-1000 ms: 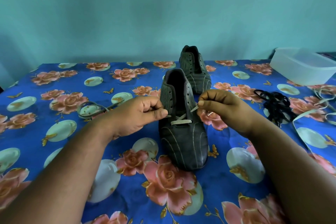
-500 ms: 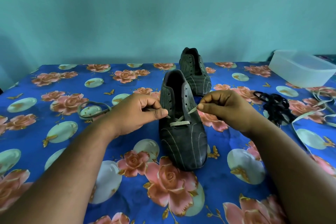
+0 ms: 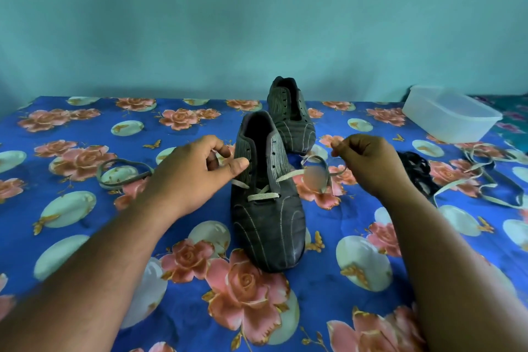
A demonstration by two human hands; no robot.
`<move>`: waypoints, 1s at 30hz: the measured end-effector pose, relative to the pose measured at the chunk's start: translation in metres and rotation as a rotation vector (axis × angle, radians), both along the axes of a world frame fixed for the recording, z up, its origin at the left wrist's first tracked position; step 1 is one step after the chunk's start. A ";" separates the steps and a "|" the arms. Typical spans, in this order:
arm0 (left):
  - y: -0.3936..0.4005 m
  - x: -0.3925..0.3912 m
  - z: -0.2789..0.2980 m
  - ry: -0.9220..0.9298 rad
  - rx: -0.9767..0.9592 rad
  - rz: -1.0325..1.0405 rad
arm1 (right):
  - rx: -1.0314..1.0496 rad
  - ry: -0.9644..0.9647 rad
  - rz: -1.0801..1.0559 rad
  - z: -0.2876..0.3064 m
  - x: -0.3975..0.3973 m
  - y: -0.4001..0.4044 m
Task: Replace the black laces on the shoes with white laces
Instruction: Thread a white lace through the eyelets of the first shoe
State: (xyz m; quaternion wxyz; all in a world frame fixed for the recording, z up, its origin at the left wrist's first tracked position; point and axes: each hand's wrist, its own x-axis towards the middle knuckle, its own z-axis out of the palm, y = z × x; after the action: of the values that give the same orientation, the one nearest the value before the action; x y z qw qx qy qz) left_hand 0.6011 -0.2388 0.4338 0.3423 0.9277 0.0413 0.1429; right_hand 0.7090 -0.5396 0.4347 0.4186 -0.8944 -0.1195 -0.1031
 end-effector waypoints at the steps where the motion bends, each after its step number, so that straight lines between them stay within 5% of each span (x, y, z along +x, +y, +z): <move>1: -0.003 -0.001 0.001 0.010 0.011 0.006 | -0.067 -0.006 -0.019 -0.005 0.002 0.001; 5: -0.018 -0.005 0.003 0.046 -0.021 -0.002 | -0.318 -0.042 -0.071 -0.017 0.008 0.006; 8: -0.024 -0.008 0.005 0.060 -0.098 -0.016 | -0.264 -0.046 -0.142 -0.008 0.007 -0.008; 14: -0.028 -0.010 0.006 0.077 -0.114 0.026 | -0.403 0.186 0.368 -0.005 0.004 -0.025; 21: -0.030 -0.012 0.007 0.109 -0.086 0.023 | -0.537 0.000 0.302 -0.011 0.008 -0.021; 23: -0.032 -0.014 0.009 0.115 -0.082 0.035 | -0.456 -0.097 0.285 -0.009 0.007 -0.020; 30: -0.038 -0.021 0.019 0.133 0.157 0.130 | 0.343 -0.080 0.080 0.023 -0.024 0.012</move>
State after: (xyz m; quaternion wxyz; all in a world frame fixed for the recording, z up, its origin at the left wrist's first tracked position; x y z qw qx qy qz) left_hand 0.5805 -0.2765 0.4531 0.2550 0.9545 0.1127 0.1056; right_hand 0.6853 -0.5273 0.4574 0.5636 -0.7997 -0.1522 -0.1405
